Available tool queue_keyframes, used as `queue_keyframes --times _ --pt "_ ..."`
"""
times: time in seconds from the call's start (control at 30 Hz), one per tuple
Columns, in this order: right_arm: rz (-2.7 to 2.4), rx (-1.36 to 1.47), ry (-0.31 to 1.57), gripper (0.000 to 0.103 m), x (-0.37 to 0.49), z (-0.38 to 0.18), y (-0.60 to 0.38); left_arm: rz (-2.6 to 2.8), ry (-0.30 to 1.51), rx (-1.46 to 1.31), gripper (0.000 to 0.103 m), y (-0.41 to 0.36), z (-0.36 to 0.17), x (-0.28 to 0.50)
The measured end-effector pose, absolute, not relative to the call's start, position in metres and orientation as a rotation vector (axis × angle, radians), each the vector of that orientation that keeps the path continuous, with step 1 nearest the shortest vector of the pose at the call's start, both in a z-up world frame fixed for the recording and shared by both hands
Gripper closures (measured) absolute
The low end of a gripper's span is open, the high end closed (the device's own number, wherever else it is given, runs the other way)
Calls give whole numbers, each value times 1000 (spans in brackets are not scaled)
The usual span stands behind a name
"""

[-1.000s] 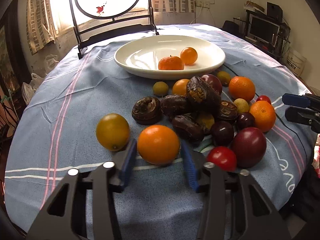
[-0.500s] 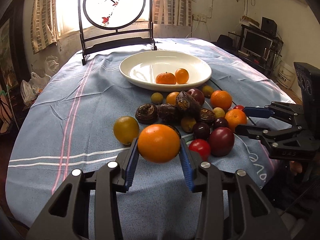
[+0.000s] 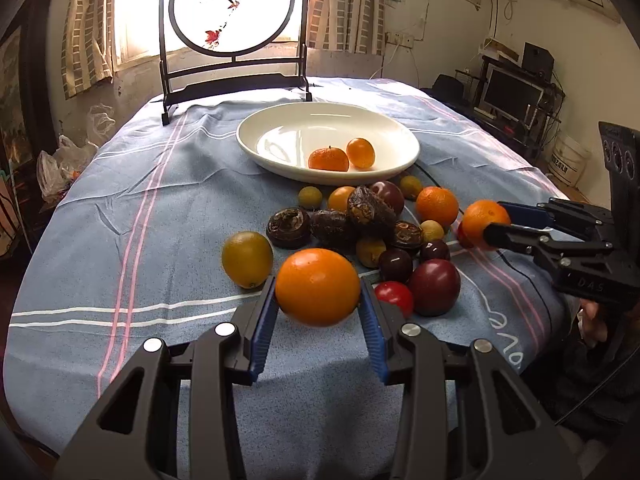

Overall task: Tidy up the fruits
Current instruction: 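Grasp another orange with the left tool while the right tool grasps a tangerine, place both on plate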

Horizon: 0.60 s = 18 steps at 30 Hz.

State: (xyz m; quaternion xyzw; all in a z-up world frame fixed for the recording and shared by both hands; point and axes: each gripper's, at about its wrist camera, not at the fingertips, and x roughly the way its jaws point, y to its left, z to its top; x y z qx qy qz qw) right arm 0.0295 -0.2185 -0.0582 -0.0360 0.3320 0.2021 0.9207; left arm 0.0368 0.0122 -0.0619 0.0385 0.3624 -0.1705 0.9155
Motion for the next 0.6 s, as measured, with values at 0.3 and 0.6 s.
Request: queue_keyframes --times 0.3,0.6 --pt "396 119 666 63 101 -12 -260 -346 731 86 64 -6 -31 100" --pt "349 124 775 62 203 -40 -243 -337 881 38 64 -28 -46 222"
